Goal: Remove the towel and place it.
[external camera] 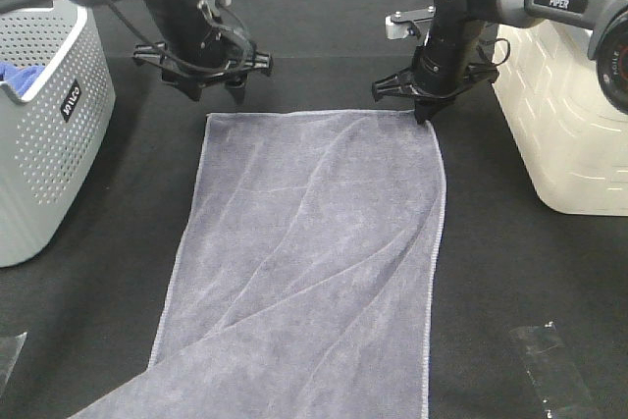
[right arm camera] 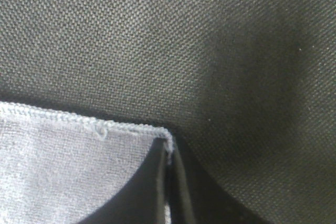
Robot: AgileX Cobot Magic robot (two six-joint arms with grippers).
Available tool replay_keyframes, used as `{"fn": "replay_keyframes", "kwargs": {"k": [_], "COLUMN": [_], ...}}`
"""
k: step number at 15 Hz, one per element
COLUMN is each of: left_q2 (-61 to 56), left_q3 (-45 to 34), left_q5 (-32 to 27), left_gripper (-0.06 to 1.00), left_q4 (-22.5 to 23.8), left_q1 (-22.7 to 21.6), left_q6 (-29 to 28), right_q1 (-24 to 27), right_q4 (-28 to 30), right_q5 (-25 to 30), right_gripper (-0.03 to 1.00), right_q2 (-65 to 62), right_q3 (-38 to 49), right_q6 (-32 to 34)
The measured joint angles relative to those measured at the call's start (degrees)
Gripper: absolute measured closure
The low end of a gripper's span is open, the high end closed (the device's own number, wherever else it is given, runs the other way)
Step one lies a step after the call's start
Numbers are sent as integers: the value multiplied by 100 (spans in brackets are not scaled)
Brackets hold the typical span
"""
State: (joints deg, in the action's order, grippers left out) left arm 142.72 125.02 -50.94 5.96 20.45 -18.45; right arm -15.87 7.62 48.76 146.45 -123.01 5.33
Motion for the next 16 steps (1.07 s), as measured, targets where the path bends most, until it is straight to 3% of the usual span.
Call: {"fn": "replay_keyframes", "kwargs": {"k": [2,11,14,16], "left_q2": [201,865,917,922], "left_q3": [195,607,699,699], "left_q5": [6,-29,11,86], "left_gripper": [36,37,55,83], "left_q4": [235,246,229,223], "left_q1": [0,-29,-40,-40], "left_q6": [-160,-218,-218,-201], "right_q1": [0,0,0,0], "right_q4": [11,34,52,57], "right_q5": [6,11,11,17], "right_gripper": [97,97,97,97], "right_q2": [0,0,0,0], "right_q3": [0,0,0,0], "right_q6": [0,-6,-6,-6]}}
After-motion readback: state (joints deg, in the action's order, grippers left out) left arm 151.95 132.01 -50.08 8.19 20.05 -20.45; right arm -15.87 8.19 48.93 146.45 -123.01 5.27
